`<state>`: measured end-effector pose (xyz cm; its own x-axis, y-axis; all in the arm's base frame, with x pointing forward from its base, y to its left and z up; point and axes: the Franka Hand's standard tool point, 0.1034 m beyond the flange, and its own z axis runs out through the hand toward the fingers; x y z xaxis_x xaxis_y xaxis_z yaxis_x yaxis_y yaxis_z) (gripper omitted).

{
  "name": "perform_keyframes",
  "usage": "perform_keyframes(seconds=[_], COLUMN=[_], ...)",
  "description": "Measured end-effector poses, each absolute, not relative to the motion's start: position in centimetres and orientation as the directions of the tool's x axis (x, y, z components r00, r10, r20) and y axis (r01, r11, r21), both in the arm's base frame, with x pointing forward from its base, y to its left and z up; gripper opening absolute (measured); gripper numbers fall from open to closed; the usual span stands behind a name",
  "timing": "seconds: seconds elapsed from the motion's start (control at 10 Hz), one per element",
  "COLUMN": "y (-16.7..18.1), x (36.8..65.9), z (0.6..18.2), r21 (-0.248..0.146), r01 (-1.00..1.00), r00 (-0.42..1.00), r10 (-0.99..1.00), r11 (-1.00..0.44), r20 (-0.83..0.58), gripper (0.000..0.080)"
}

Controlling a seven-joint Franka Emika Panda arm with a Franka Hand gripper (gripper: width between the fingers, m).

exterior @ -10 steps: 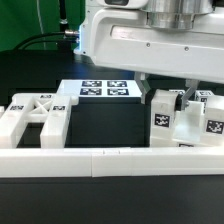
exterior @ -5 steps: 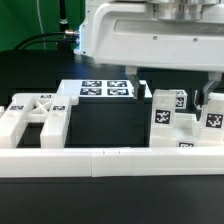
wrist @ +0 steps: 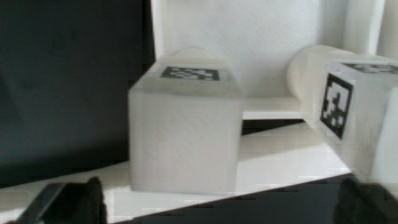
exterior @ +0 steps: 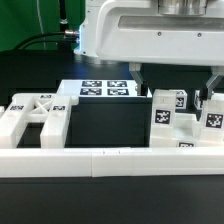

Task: Assemble chair

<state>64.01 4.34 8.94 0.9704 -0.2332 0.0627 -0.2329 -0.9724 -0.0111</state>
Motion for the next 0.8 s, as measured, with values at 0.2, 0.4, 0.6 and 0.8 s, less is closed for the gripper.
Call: perform_keyframes(seconds=[0.2, 0.4, 0.6, 0.8], y=[4.86, 4.82, 4.82, 4.74], x=[64.07, 64.05, 64.06, 63.68], z=[8.93, 8.94, 8.92, 8.66], r21=[-0.024, -0.025, -0.025, -0.027], r01=[-0.207, -0.209, -0.209, -0.204], r00=[0.961, 0.961, 0.961, 0.955], r10=[-0.208, -0.210, -0.210, -0.205], r11=[-0.978, -0.978, -0.978, -0.979], r20=[0.181, 0.177, 0.178, 0.213], gripper=[0.0649, 0.0649, 0.0649, 0.0649])
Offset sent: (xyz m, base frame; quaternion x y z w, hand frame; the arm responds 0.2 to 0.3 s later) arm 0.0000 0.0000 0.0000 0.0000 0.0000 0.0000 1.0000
